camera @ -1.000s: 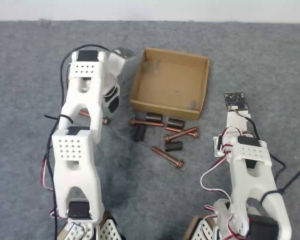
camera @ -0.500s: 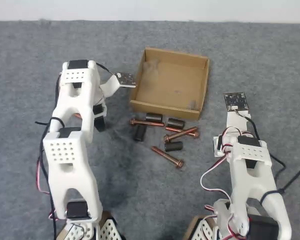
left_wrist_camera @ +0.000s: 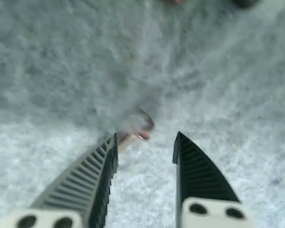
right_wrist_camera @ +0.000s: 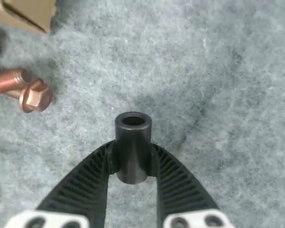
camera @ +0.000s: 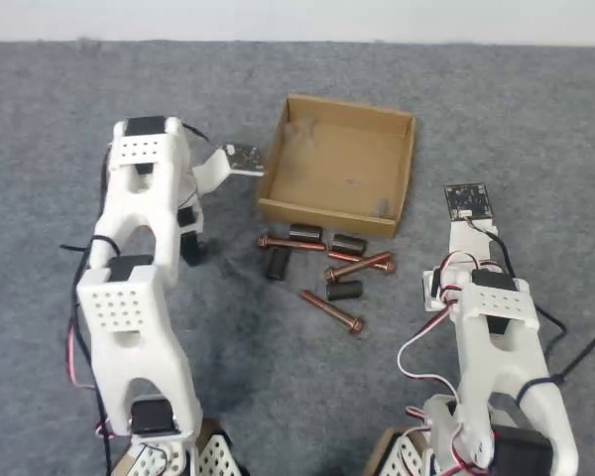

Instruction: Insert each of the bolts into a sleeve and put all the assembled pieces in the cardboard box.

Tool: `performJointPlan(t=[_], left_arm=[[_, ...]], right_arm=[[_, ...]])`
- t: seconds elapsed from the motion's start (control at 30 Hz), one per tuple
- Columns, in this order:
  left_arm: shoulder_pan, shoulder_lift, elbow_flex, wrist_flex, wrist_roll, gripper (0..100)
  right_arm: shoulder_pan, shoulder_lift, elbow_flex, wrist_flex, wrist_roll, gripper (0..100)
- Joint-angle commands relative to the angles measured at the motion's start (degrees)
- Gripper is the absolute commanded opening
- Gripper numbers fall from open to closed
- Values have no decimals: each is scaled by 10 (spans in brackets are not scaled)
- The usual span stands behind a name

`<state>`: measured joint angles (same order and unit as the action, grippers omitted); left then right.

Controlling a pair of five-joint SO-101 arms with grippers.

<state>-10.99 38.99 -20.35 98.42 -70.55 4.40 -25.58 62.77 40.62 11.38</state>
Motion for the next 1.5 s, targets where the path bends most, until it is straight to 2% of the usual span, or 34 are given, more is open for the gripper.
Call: performJointPlan(t=[0.0,0.27,0.6,0.73,1.0,1.13,1.23,1.37,1.47], left_arm=[[-13,-80,29,23,-53,184],[-20,-86,33,-11,-66,184],[-18,-17,29,-66,-62,141],[-1,10,29,-91,-28,141],[9,8,29,-91,25,130],[33,8,28,-91,144,29],[55,10,5,-58,269,41],[85,9,-54,25,424,41],[88,-8,-57,23,547,41]], right_arm=[[-5,-4,-4,-13,13,7],[-5,-4,-4,-13,13,7],[-5,-4,-4,-13,13,7],[-5,-4,-4,-13,13,7],[-5,-4,-4,-13,13,7],[-5,-4,-4,-13,13,7],[-5,-4,-4,-13,13,7],[-5,-4,-4,-13,13,7],[-5,-4,-4,-13,13,7]])
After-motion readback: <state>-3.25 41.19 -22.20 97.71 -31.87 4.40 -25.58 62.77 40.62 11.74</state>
